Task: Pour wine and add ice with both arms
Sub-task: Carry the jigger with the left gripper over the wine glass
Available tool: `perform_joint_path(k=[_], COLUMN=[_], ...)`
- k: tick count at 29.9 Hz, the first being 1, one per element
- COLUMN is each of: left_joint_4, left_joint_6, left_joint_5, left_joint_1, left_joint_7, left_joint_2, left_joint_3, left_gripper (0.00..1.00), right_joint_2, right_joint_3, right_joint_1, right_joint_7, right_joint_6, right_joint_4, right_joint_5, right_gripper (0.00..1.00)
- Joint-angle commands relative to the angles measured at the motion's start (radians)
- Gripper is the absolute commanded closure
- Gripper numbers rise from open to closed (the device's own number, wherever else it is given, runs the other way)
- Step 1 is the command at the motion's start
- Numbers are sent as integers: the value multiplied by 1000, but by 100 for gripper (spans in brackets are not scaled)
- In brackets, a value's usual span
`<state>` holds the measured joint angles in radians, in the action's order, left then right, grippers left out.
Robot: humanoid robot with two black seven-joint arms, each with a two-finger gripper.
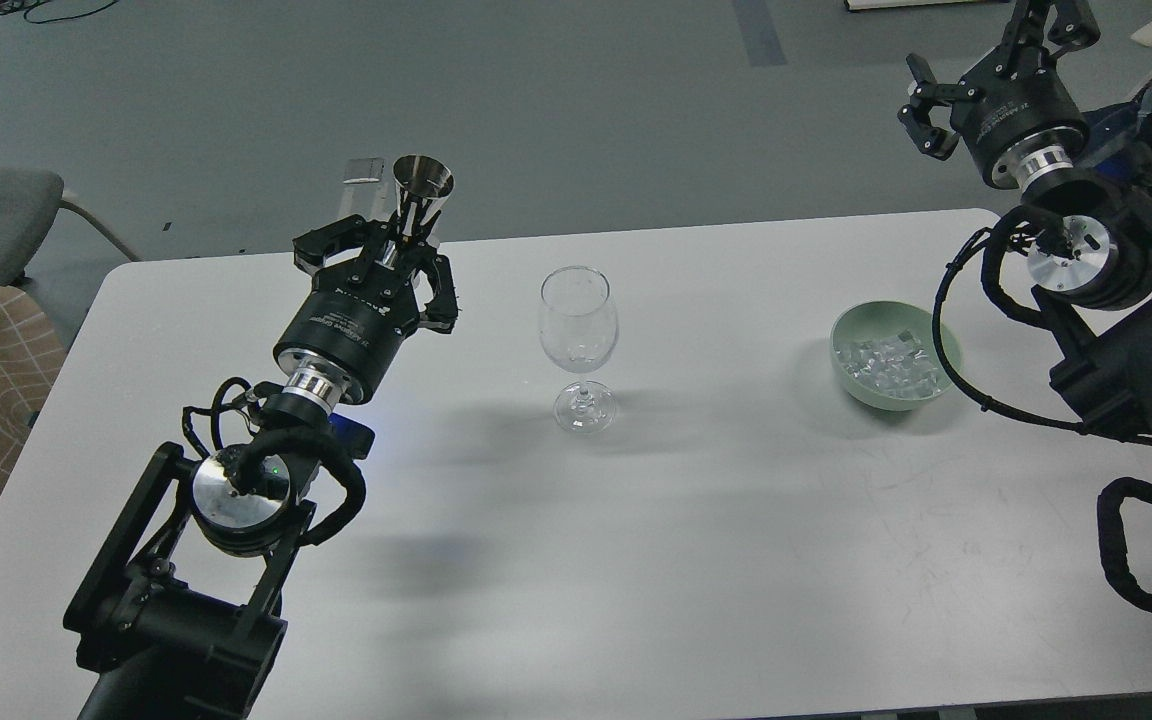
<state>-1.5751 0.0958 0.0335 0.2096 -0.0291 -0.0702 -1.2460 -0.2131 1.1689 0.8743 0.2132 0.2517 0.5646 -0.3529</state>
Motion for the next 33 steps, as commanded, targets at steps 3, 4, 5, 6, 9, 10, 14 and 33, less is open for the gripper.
perform_joint_path(k=[3, 4, 5, 6, 9, 10, 14, 33], left_joint_4=[1, 4, 4, 4, 6, 6, 12, 46], left_joint_6=[4, 4, 4, 4, 5, 7, 15, 13], left_joint_5=[6, 6, 6, 8, 13, 16, 46, 184], left_joint_1=[10, 14, 14, 14, 16, 14, 17, 22], left_joint_7=[-2, 0, 0, 1, 5, 6, 6, 12], left_joint_2=[20, 21, 21, 21, 23, 26, 36, 40], left_joint_3=[10, 19, 19, 22, 23, 26, 52, 76], left_gripper=[100, 100, 100, 100, 100, 100, 100, 100], right_joint_2=[0, 0, 0, 1, 0, -2, -11, -19], right_joint_3=[0, 2, 2, 2, 2, 2, 3, 11], right_joint_1=[0, 0, 0, 0, 0, 0, -5, -6], right_joint_7=[0, 0, 0, 0, 0, 0, 0, 0], right_joint_6=[0, 0, 0, 0, 0, 0, 0, 0], right_joint_4=[0, 0, 0, 0, 0, -2, -2, 1], right_joint_5=[0, 0, 0, 0, 0, 0, 2, 3], right_gripper=[0, 0, 0, 0, 0, 0, 0, 0])
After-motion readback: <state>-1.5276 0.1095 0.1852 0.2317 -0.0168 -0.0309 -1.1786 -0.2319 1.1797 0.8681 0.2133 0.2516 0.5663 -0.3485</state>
